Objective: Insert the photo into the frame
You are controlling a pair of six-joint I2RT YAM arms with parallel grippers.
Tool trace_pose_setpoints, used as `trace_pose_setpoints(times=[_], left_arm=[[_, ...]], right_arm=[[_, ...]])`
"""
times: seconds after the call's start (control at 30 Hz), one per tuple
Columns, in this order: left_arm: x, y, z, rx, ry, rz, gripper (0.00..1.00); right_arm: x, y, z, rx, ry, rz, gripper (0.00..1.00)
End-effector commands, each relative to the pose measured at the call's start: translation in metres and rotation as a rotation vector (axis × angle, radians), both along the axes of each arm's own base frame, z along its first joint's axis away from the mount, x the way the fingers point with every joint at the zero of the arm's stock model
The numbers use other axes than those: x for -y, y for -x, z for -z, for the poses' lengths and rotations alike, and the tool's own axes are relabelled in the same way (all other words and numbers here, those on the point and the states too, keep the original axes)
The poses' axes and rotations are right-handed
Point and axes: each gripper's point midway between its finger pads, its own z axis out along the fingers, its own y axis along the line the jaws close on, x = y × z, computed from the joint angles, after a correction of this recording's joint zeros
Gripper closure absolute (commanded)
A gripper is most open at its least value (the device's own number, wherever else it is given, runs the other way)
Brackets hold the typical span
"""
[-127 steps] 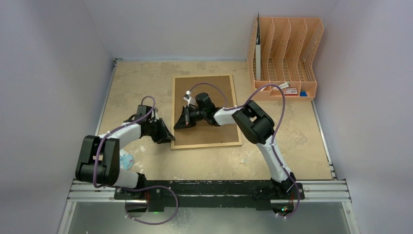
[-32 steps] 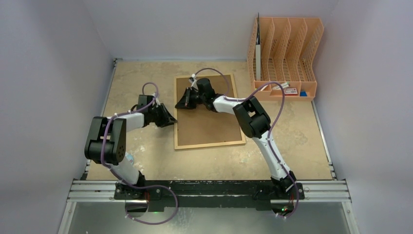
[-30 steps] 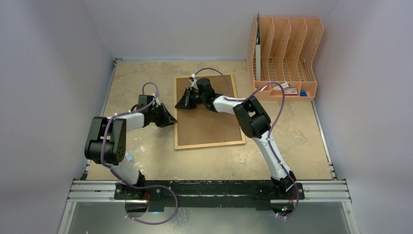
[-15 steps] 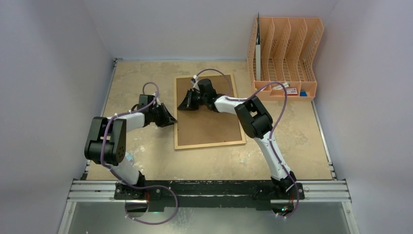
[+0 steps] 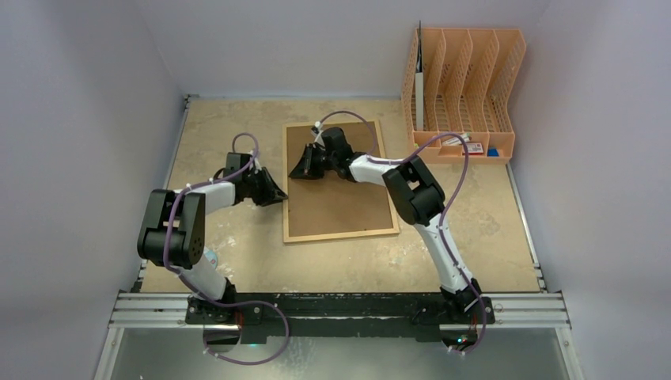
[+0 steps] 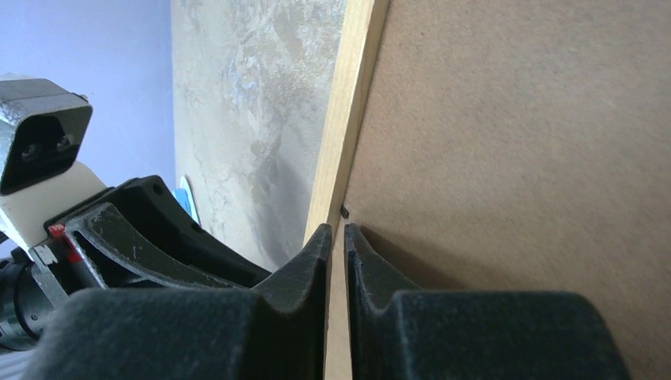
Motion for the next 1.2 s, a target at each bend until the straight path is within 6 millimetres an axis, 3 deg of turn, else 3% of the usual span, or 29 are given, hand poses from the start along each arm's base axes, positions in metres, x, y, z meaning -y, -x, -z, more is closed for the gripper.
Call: trace_pose_setpoints(times=[0.0,0.23,0.37,0.5,0.63,0.8,1.0,1.17], left_arm=[[-0.011,0.042,0.025,-0.160,-0.102,0.044,0.82],[-0.012,-0.007,-0.021,0.025,-0.111,0.034,0.55],[-0.011,-0.040,-0.031,0.100,-0.105,0.028,0.42],[-0.011,-0.073,-0.022,0.110,-0.123,0.025,0.40],[-0.009,-0.102,-0.011,0.115,-0.135,0.038,0.47],[-0.010,-0.110,0.009,0.065,-0.151,0.045,0.68],[-0.008,-0.092,0.028,-0.001,-0.143,0.057,0.99],[0.001,-0.063,0.030,-0.053,-0.103,0.079,1.00]], right_arm=[[0.013,-0.009,-0.022,0.086,0.012,0.041,0.84],[0.019,-0.022,-0.087,0.191,-0.060,0.062,0.80],[0.026,-0.024,-0.093,0.207,-0.050,0.063,0.80],[0.032,-0.025,-0.089,0.199,-0.032,0.058,0.80],[0.035,-0.025,-0.090,0.209,-0.019,0.056,0.79],[0.036,-0.024,-0.081,0.185,-0.008,0.047,0.79],[0.035,-0.023,-0.072,0.162,0.003,0.039,0.79],[0.035,-0.021,-0.068,0.147,-0.001,0.033,0.80]])
